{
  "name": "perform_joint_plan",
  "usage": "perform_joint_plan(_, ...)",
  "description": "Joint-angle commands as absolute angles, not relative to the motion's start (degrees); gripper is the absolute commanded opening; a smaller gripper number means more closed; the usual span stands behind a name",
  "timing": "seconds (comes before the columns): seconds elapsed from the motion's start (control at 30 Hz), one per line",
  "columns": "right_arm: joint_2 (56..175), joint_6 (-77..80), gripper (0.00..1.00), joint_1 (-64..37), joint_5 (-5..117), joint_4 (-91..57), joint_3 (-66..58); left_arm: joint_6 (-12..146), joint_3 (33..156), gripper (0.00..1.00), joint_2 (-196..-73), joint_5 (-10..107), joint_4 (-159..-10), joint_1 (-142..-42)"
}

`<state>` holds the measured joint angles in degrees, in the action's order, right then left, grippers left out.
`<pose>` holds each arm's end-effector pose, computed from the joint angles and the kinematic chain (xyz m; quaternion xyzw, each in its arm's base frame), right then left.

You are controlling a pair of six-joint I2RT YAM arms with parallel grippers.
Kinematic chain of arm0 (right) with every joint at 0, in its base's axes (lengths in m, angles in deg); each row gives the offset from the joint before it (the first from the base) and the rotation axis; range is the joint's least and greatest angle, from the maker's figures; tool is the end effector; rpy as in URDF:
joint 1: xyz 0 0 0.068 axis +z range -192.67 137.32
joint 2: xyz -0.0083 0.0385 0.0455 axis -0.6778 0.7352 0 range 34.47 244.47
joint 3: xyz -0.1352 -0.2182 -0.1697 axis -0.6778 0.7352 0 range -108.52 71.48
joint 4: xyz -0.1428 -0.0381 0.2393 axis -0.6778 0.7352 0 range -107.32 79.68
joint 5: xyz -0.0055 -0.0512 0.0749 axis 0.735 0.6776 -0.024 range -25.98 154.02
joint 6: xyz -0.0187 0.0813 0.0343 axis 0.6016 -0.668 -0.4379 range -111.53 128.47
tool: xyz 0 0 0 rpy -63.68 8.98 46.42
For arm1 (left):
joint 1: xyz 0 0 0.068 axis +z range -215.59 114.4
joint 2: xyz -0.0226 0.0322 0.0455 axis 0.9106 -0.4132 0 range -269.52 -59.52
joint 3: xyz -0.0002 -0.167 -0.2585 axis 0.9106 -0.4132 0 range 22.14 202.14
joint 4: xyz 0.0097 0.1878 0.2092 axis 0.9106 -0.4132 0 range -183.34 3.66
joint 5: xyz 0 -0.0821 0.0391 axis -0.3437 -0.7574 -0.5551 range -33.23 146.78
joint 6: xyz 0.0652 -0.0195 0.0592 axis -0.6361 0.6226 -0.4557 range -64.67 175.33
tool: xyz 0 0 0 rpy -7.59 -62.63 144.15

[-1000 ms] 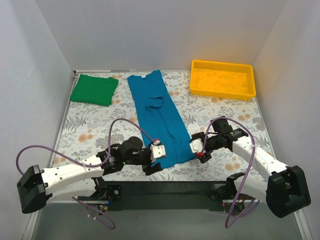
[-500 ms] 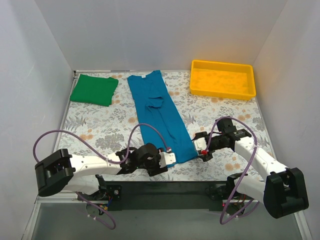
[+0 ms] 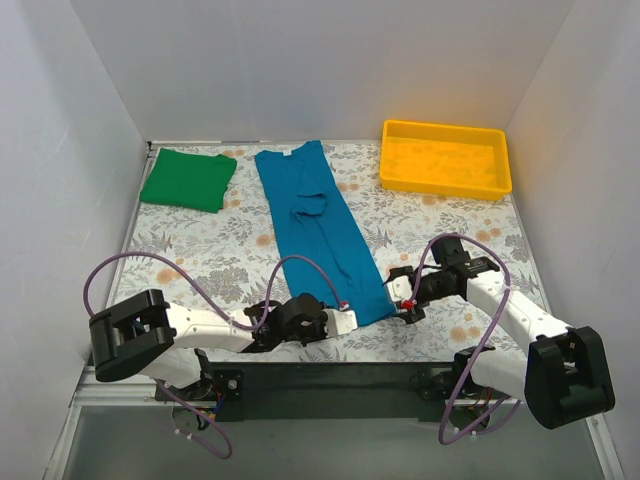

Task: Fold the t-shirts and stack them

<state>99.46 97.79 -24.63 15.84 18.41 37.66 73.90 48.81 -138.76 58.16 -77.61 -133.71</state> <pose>0.1735 0.1197 0.1816 -0.7691 0.4639 0.2185 0.3816 0.1079 -0.2636 0.1262 0.3812 0.8372 -0.2610 0.2927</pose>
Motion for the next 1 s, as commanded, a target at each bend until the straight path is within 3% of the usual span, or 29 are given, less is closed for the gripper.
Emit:
perform_joint_plan(0.0,99.5,100.1,0.80,-23.9,14.3,19.3,38.7,70.9,46.0,0.14,-139.6,65.6,-79.0,-133.6)
perform_joint_plan(0.1,99.9,101.4,0.79,-21.6,15.7,18.7,39.4,70.1,45.3,0.00,-138.3,65.4,-78.8,-133.5)
perform_joint_plan(0.37,102.7,96.9,0.73,-11.5,24.7,10.8,40.9,69.1,43.5,0.00,-131.9,61.5,-79.2,-133.5)
perform_joint_plan(0.67,108.8,93.2,0.58,-7.7,32.6,6.3,42.2,69.7,43.2,0.00,-131.1,58.6,-79.0,-133.6)
perform_joint_plan(0.77,111.3,90.7,0.48,-7.3,35.0,4.6,41.6,69.5,42.9,0.00,-130.4,57.2,-78.8,-133.5)
perform_joint_plan(0.87,112.7,89.9,0.29,-7.2,36.1,4.1,41.3,69.2,42.4,0.00,-130.0,57.1,-78.3,-133.6)
perform_joint_plan(0.9,112.7,89.3,0.16,-7.2,36.2,3.8,41.3,69.0,42.2,0.00,-129.8,57.3,-77.9,-133.6)
perform_joint_plan(0.97,112.4,88.7,0.05,-7.2,35.9,3.7,41.3,68.5,41.6,0.00,-129.2,57.5,-76.5,-133.6)
